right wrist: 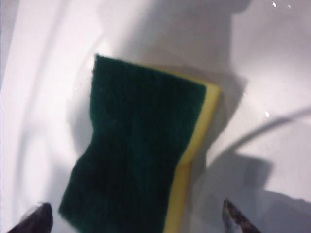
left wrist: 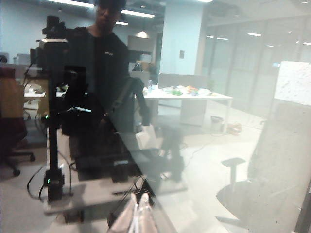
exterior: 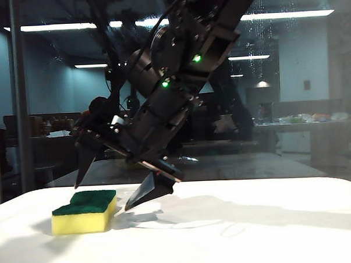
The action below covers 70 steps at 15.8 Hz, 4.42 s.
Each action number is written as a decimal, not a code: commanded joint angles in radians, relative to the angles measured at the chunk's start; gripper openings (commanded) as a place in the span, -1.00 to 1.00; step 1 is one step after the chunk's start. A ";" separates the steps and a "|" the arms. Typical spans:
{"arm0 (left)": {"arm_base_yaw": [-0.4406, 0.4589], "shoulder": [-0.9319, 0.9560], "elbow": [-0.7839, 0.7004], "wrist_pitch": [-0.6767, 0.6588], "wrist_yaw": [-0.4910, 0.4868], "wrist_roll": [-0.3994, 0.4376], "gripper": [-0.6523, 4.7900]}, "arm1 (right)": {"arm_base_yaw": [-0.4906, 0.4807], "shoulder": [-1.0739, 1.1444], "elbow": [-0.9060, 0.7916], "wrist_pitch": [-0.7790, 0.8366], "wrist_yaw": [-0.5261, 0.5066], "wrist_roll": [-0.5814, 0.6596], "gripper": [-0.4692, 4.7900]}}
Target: Reach upward to find where there is water on the glass, pick up the sponge from the table, dry the water, and finally place the sponge back on the table.
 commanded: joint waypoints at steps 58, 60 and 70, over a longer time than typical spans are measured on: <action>0.000 -0.018 0.005 -0.109 0.135 0.001 -0.78 | -0.558 -0.138 1.068 0.065 0.055 -0.341 -0.86; 0.000 -0.018 0.005 -0.120 0.135 0.001 -0.78 | -0.581 -0.125 1.068 0.117 0.055 -0.338 -0.86; 0.000 -0.018 0.005 -0.105 0.135 0.001 -0.78 | -0.781 -0.133 1.078 0.127 0.026 -0.258 -0.86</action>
